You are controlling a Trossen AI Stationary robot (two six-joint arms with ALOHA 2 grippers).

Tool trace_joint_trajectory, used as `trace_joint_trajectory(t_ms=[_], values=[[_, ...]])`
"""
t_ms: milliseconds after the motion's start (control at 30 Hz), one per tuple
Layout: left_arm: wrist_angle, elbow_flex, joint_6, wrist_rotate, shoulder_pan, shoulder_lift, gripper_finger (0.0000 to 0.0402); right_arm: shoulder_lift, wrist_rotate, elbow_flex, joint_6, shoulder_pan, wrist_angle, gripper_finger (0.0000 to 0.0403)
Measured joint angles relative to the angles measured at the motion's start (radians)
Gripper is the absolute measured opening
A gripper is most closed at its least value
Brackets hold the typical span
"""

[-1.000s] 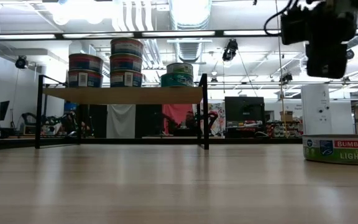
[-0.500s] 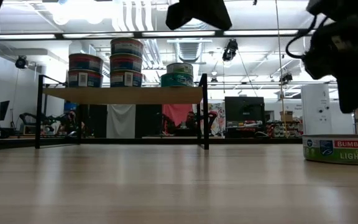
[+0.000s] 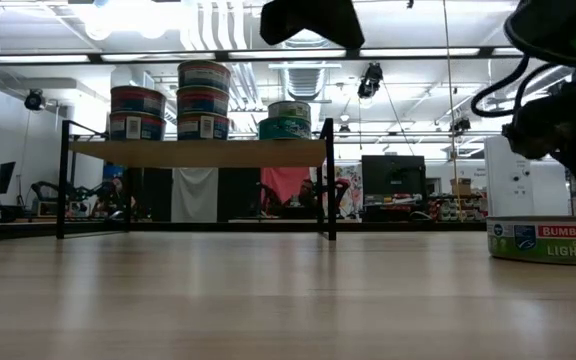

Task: Stack canned seafood by type on shelf
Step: Move the green tuna can to the middle right of the table

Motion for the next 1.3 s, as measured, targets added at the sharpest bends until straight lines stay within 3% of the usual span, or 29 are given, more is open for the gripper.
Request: trace_joint_trajectory(t_ms=[133, 267, 400, 533, 700, 1000, 1300], values=[[-0.010, -0.025, 0.015, -0.019, -0.008, -0.003, 0.0000, 0.081, 0.000, 0.006, 0.033, 0.040, 0.106, 0.0009], [0.033, -0.156, -0.015, -0.002, -0.015, -0.028, 0.0000, 0.150, 0.026, 0.036, 0.033, 0.044, 0.230, 0.0009], [0.273, -0.342, -0.085, 0.069, -0.024, -0.108, 0.0000, 0.214, 0.075, 0.071, -0.005, 0.037, 0.320, 0.0009], [0.567, -0.515, -0.141, 0.212, -0.032, -0.182, 0.0000, 0.246, 0.069, 0.109, -0.054, 0.035, 0.315, 0.0009], [0.663, -0.620, -0.259, 0.255, -0.042, -0.203, 0.0000, 0.205, 0.044, 0.126, -0.077, 0.035, 0.292, 0.0009], [0.692, -0.547, -0.283, 0.187, -0.048, -0.080, 0.0000, 0.041, 0.045, 0.116, -0.079, 0.038, 0.122, 0.0009], [0.683, -0.312, -0.017, 0.133, -0.040, 0.133, 0.0000, 0.023, 0.079, 0.093, -0.080, 0.039, 0.149, 0.0009]])
